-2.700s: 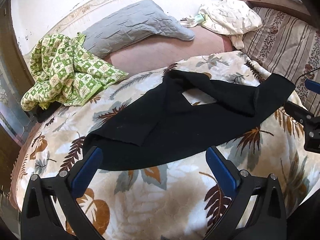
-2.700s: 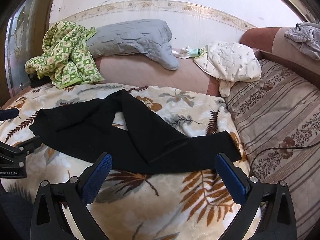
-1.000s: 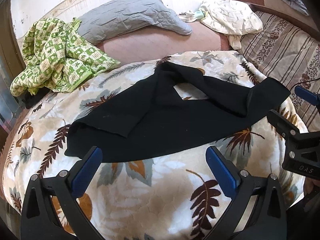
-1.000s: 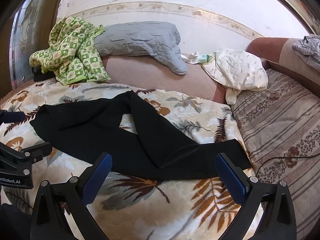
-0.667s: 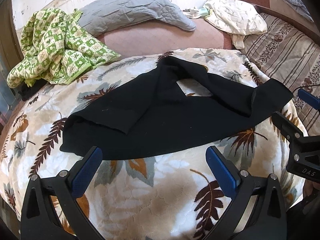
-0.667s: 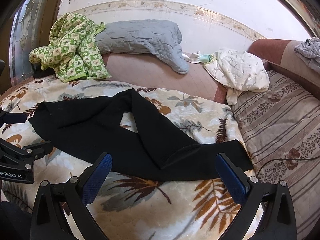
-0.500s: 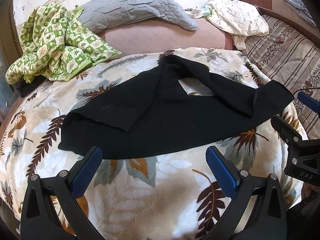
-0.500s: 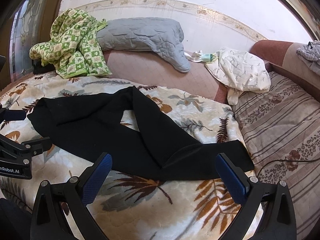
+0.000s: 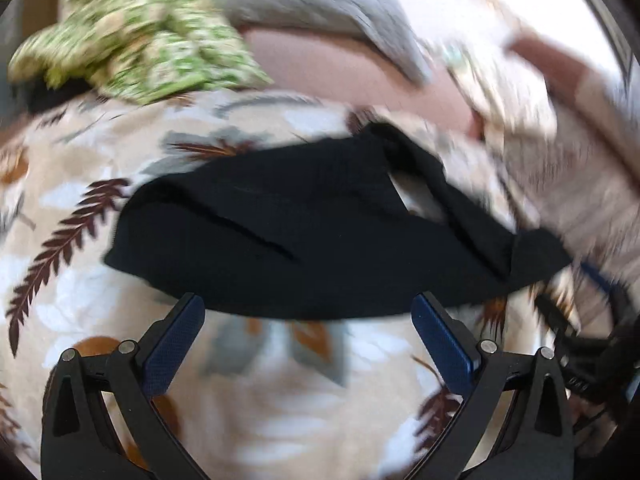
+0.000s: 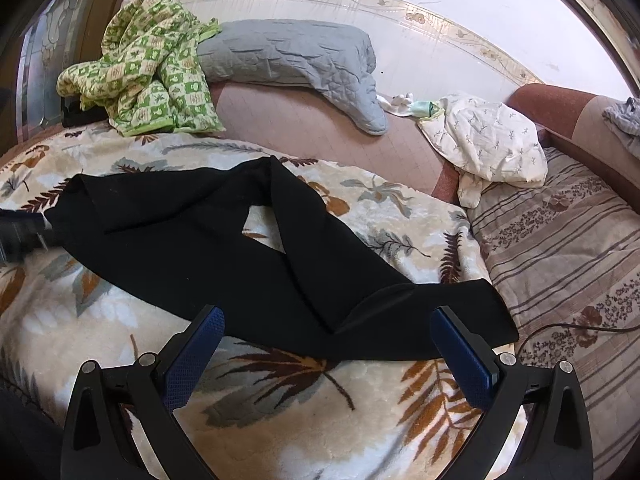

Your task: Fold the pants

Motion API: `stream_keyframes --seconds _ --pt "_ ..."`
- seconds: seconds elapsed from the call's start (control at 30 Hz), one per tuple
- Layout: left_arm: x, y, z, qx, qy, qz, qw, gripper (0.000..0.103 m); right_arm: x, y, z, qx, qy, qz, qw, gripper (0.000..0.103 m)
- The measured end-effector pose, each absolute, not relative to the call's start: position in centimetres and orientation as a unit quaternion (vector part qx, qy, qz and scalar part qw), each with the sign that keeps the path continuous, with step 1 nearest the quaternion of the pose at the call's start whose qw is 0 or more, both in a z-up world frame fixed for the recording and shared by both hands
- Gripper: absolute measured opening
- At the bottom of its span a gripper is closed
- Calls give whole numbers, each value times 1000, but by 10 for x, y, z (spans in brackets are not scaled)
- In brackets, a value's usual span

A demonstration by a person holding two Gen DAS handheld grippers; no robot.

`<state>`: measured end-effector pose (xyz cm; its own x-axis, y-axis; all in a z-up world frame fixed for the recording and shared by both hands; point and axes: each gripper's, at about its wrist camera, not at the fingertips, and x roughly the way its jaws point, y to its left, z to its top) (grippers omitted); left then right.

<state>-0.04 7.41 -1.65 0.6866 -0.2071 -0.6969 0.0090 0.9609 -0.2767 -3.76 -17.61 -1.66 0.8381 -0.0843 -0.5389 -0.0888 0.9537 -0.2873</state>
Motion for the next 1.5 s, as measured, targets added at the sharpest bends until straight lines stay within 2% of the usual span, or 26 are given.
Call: stream_keyframes --seconds 0.13,0.17,0.3,0.6,0.63,0.67,0.77,0.83,0.93,1.07,1.33,1.4,1.47,1.5 --pt "-3 147 -35 -250 377 -118 884 103 -36 -174 -17 -154 284 -1 946 103" --pt "-1 170 -48 -308 379 -136 862 103 -35 -174 -17 -152 285 -1 946 103" --pt "12 208 -79 -442 368 -145 805 103 -24 -169 -20 -149 291 1 945 103" --pt "51 201 -73 -466 345 -151 801 103 -13 -161 -22 -147 294 16 944 102" --pt "49 201 -73 -460 348 -145 804 102 -13 -170 -18 -128 291 14 948 102" --pt "46 203 -73 -460 350 -135 805 96 -13 -182 -13 -104 289 9 951 102" --pt "33 214 -75 -478 360 -107 794 96 -13 -239 -3 6 295 -27 955 103" --pt "33 216 -80 -485 393 -83 777 95 -14 -266 -3 66 304 -47 949 103" --pt "44 212 -81 -484 420 -71 765 103 -14 -288 -4 119 308 -57 942 103" --pt "62 203 -82 -457 433 -39 776 103 -14 -288 -1 120 308 -54 942 102" --pt "50 217 -83 -483 353 -91 796 102 -23 -275 7 96 286 -48 952 102" --pt "46 221 -83 -489 349 -95 794 93 -26 -281 10 103 275 -50 954 102" --pt "45 227 -89 -487 367 -74 789 66 -29 -294 13 120 267 -57 954 102" --pt "46 226 -91 -481 380 -61 788 57 -30 -300 14 130 264 -59 954 102"
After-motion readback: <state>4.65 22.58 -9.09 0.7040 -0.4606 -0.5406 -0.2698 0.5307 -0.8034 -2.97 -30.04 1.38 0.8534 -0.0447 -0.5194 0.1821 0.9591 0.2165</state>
